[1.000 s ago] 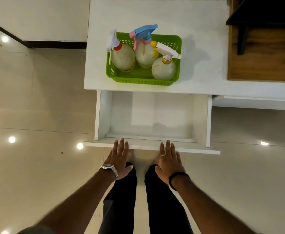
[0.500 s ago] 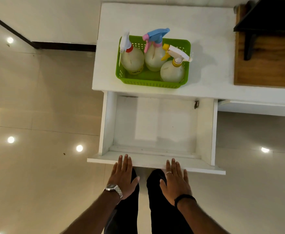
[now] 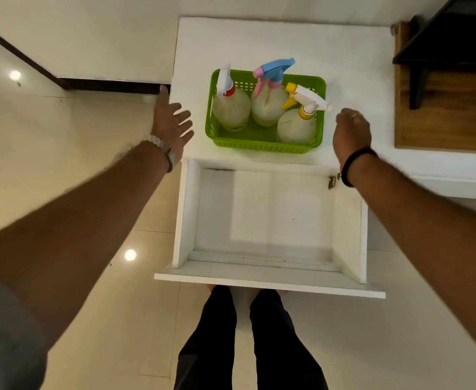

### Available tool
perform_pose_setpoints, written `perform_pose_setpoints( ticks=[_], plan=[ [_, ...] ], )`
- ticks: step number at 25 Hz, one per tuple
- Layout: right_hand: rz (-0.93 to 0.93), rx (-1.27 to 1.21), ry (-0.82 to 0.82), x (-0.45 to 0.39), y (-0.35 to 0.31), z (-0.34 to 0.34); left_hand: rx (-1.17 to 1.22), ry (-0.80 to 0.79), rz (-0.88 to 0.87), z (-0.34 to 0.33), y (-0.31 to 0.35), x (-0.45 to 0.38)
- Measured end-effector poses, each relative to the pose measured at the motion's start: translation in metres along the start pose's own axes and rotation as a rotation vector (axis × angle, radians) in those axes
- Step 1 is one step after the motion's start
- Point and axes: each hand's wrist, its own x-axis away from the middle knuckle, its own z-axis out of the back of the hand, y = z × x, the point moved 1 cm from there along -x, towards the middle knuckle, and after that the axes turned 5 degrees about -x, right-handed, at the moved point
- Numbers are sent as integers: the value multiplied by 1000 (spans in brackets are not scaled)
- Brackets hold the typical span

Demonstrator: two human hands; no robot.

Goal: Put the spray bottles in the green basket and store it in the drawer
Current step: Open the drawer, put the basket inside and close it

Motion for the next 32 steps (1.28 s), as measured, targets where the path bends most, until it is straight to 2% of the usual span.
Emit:
perform_pose_setpoints(
  ticks=[3,5,11,17,24,32],
  plan=[
    [-270,-366,-147,-10,-25,-13,-59,-125,57,-22,12,-3],
    [-364,-470,-224,-4,-24,-15,-133,-160,72,-32,8,-2],
    [-345,-526,-243,22,-18,-13,-207,-214,52,-32,-3,10],
    [-352,-603,-149,91,47,6,-1,-274,86,8,-65,60],
    [-474,-620,-118,155,157,-13,-9,-165,228,48,-170,96],
    [-767,-494,-85,119,265,-81,-16,4,469,71,-265,18]
  ],
)
